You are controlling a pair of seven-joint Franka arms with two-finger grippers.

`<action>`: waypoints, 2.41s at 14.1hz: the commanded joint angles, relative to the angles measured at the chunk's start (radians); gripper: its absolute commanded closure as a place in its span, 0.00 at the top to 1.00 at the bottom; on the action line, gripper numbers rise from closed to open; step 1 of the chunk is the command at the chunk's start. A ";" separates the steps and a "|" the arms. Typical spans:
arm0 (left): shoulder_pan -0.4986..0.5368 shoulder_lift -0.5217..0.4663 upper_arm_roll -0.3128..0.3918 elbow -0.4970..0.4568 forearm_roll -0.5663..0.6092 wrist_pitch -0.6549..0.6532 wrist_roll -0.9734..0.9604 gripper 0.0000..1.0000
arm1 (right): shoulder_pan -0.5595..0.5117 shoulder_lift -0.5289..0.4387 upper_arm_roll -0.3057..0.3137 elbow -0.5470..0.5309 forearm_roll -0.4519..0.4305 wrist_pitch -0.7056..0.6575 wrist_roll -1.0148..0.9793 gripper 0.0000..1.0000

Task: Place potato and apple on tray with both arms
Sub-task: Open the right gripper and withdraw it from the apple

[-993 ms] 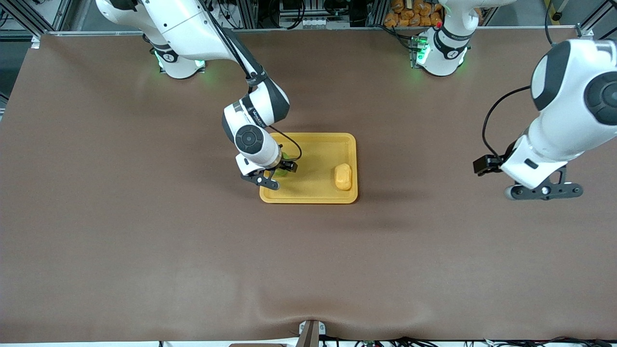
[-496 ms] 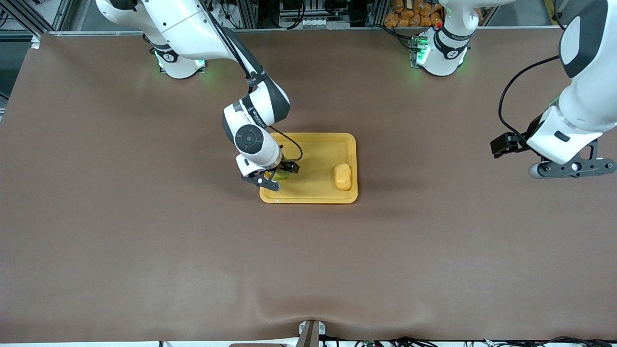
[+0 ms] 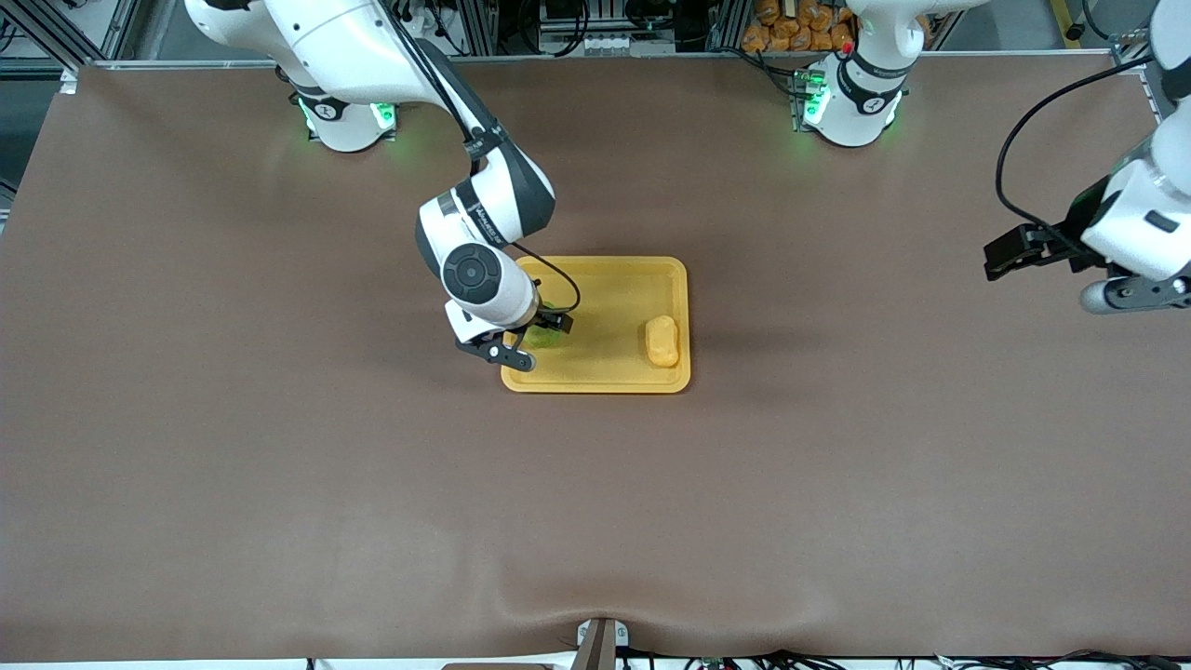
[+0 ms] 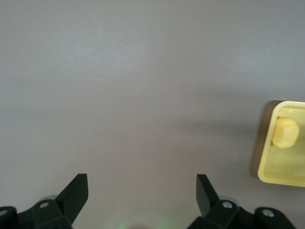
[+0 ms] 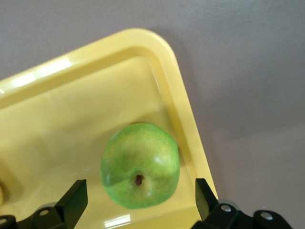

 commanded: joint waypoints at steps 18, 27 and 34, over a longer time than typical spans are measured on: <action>-0.154 -0.119 0.161 -0.043 -0.044 -0.101 0.142 1.00 | -0.296 -0.200 0.000 0.230 -0.081 -0.534 -0.083 1.00; -0.158 -0.122 0.161 -0.033 -0.044 -0.135 0.127 1.00 | -0.376 -0.214 -0.038 0.330 -0.102 -0.623 -0.144 1.00; -0.155 -0.122 0.133 -0.033 -0.034 -0.145 0.126 1.00 | -0.442 -0.227 -0.068 0.371 -0.139 -0.663 -0.248 1.00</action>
